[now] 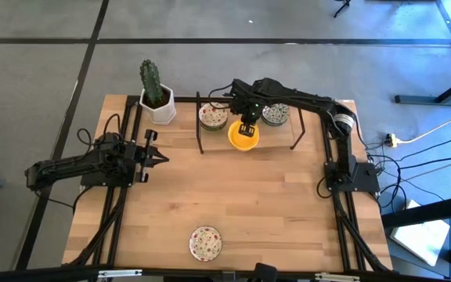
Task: Pick & Place Mini bowls
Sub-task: Stack the yellow bowl on the yellow bowl on the shelf, then stack the green patterned bowl on the green patterned bowl on the shelf
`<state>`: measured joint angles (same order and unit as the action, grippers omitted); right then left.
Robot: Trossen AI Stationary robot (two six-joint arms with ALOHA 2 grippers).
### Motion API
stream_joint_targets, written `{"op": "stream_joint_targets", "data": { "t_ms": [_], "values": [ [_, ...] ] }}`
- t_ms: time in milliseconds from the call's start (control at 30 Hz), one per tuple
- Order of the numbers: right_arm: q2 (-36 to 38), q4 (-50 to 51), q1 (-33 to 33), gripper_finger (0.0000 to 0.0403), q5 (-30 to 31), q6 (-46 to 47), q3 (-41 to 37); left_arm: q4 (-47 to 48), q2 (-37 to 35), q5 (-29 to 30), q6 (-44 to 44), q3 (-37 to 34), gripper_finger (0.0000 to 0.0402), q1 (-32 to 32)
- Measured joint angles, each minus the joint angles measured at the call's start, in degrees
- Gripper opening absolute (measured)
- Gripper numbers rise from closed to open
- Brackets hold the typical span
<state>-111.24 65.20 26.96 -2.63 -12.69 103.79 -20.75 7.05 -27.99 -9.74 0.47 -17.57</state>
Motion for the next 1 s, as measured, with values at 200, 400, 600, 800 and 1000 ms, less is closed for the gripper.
{"op": "stream_joint_targets", "data": {
  "t_ms": [200,400,600,800,1000],
  "values": [
    [-0.1,-0.3,0.2,0.0007,0.0,0.4,0.0,0.0,0.0,0.0,0.0,0.0,0.0004,0.0],
    [-0.1,-0.3,0.3,0.0041,0.6,2.8,-1.5,0.0,0.0,0.0,0.0,0.0,0.0004,0.0],
    [0.0,-0.7,0.5,0.0109,5.0,2.4,-3.9,0.0,0.0,0.0,0.2,0.0,0.0004,0.0],
    [0.1,-1.4,0.5,0.0166,4.6,0.6,-3.2,0.0,0.0,0.0,0.1,0.0,0.0004,0.0],
    [0.8,4.0,0.5,0.0191,4.6,1.9,2.9,0.0,0.0,0.0,0.0,0.0,0.0004,0.0]
  ]
}}
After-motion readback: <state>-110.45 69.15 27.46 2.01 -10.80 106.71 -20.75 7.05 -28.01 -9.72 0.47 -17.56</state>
